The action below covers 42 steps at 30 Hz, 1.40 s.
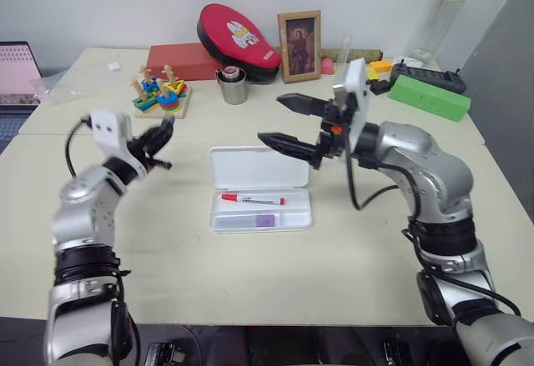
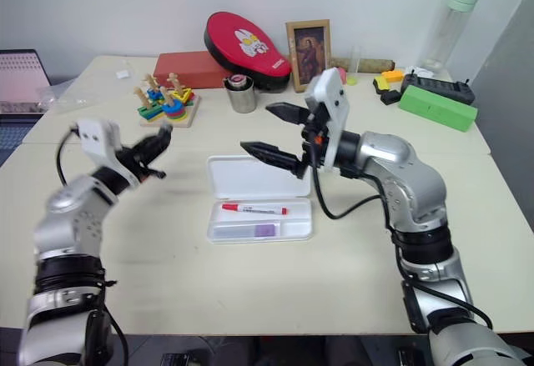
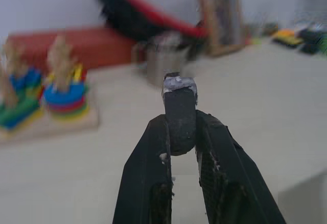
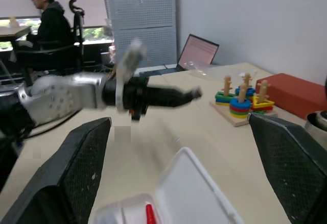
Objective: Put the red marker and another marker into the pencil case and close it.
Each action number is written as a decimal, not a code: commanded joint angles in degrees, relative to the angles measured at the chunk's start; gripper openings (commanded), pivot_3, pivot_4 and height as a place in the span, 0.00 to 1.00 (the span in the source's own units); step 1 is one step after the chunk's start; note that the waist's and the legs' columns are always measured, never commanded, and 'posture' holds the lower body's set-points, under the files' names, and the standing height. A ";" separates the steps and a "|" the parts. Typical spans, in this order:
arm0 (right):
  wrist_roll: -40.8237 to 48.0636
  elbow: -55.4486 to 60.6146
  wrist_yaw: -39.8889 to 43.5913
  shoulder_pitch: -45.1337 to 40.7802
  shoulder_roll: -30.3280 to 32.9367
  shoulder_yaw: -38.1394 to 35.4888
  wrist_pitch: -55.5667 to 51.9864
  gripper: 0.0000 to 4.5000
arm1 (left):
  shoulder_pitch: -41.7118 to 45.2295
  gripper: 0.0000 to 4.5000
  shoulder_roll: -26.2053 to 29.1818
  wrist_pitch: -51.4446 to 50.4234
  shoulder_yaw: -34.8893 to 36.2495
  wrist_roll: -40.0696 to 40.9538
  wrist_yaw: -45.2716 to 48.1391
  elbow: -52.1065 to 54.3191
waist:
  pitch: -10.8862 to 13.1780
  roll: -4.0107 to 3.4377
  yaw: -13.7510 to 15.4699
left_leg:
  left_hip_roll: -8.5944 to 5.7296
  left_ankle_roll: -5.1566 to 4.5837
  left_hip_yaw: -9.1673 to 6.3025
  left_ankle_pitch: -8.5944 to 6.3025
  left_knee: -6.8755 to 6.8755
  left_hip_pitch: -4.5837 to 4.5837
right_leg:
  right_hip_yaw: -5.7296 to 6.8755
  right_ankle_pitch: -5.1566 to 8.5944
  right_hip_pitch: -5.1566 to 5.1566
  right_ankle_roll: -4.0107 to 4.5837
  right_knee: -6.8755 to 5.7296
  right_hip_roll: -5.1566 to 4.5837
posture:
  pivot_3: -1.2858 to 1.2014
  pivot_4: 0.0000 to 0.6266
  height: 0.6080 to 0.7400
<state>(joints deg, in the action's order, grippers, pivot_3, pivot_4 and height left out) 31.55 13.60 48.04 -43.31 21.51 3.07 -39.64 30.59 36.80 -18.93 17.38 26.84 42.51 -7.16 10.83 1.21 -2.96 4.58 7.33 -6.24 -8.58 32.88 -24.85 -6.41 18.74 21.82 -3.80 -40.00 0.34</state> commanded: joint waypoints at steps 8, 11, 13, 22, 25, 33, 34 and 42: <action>4.18 8.05 5.03 10.18 11.16 -4.22 -0.19 1.00 | -3.37 0.08 1.71 -11.41 -25.49 0.82 14.27 21.81 | 0.01 -0.02 -0.62 | -0.01 -0.02 0.01 -0.01 0.00 0.10 | -0.03 0.02 -0.08 -0.02 0.04 0.01 | 0.52 0.24 1.00; 4.23 10.10 4.03 12.31 12.87 -4.37 -1.22 1.00 | -4.16 0.08 -0.20 -9.25 -31.52 -3.33 15.13 18.49 | 0.00 -0.05 -0.92 | 0.02 -0.02 0.04 -0.01 0.01 0.12 | -0.10 0.03 -0.03 0.00 0.02 0.07 | 0.52 0.24 1.00; 4.58 12.13 3.28 13.64 13.96 -4.39 -1.99 1.00 | -3.82 0.08 -1.63 -9.84 -34.30 -4.47 15.89 16.90 | 0.00 -0.05 -0.76 | 0.01 -0.02 0.04 -0.01 0.02 0.11 | -0.11 0.03 -0.04 0.00 0.03 0.07 | 0.52 0.24 1.00; 5.59 15.46 -0.31 15.66 14.54 -5.03 -3.67 1.00 | -3.04 0.16 -2.40 -7.24 -36.56 -9.13 18.45 12.24 | 0.00 -0.05 -0.31 | 0.00 -0.02 0.04 -0.01 0.06 0.08 | -0.11 0.13 -0.05 -0.18 0.06 0.06 | 0.52 0.24 1.00; 5.84 15.50 -0.75 15.68 14.55 -4.89 -3.67 1.00 | -2.90 0.30 -2.64 -6.48 -36.30 -10.42 18.23 11.12 | 0.00 -0.05 -0.30 | 0.00 -0.02 0.04 -0.01 0.06 0.08 | -0.11 0.13 -0.05 -0.18 0.06 0.06 | 0.52 0.24 1.00; 6.19 14.73 -1.00 15.09 14.36 -4.08 -2.87 1.00 | -2.45 0.64 -4.28 -6.91 -34.93 -10.19 17.71 11.53 | 0.00 -0.05 -0.27 | 0.00 -0.02 0.04 -0.01 0.06 0.08 | -0.11 0.13 -0.05 -0.18 0.06 0.06 | 0.52 0.24 1.00; 6.12 14.49 -1.01 14.83 14.09 -4.01 -2.56 1.00 | -2.22 0.70 -4.82 -7.89 -34.23 -9.05 17.48 12.44 | 0.00 -0.05 -0.26 | 0.00 -0.02 0.04 -0.01 0.07 0.08 | -0.11 0.13 -0.05 -0.18 0.06 0.06 | 0.52 0.24 1.00; 3.20 3.69 -2.12 6.41 9.94 -3.31 1.08 1.00 | -3.57 0.99 -9.51 -19.57 -21.37 4.37 8.95 24.71 | 0.00 -0.05 -0.50 | 0.01 -0.02 0.04 -0.01 0.09 0.09 | -0.11 0.13 -0.06 -0.18 0.03 0.06 | 0.52 0.24 1.00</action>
<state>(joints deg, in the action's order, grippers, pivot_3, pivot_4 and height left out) 36.37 20.03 46.53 -33.79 32.04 0.20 -40.83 27.53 27.78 -35.42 -9.18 26.51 54.89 11.93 10.83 1.16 -3.45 4.59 7.31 -6.21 -8.58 32.98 -24.77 -6.51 18.87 21.77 -3.98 -39.96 0.40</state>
